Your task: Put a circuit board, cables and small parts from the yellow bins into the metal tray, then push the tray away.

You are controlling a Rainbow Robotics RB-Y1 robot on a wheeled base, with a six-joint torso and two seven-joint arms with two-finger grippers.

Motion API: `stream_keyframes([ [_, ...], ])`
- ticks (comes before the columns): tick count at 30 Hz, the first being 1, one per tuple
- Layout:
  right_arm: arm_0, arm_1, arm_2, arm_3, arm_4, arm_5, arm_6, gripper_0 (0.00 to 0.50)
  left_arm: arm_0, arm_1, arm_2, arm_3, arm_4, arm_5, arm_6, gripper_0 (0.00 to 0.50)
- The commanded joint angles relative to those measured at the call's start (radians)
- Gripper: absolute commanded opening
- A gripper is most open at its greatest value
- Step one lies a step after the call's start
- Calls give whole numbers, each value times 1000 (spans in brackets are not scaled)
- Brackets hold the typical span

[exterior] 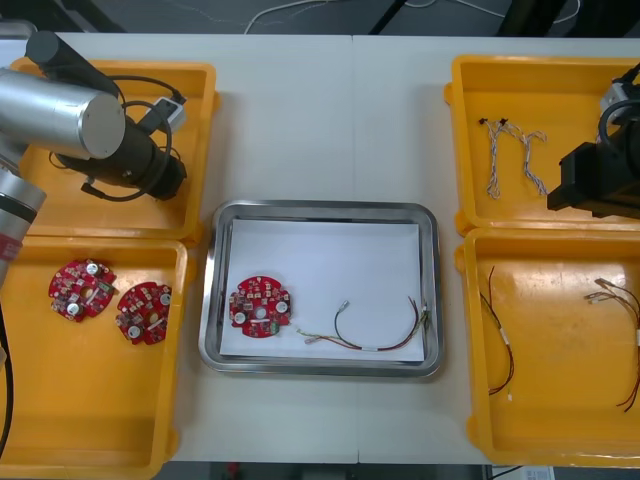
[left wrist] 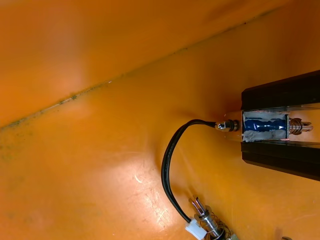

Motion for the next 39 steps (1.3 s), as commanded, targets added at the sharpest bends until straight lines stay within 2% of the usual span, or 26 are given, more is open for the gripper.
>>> stream_keyframes([
  [1, 7, -35, -68, 27, 7, 3, 6, 500, -42, 19, 26, -11, 16, 6, -49, 0],
  [6, 2, -35, -62, 44, 47, 3, 55, 500, -41, 27, 26, -11, 16, 6, -51, 0],
  [14, -97, -35, -50, 225, 79, 3, 241, 500, -39, 36, 26, -11, 13, 6, -52, 0],
  [18, -151, -35, -10, 300, 108, -8, 284, 500, -35, 37, 26, -11, 13, 6, -57, 0],
  [29, -317, -13, 131, 563, 162, -156, 294, 500, -32, 42, 27, -11, 13, 6, -60, 0],
  [39, -361, 39, 171, 716, 182, -309, 333, 500, -28, 42, 46, -11, 25, 22, -71, 0],
])
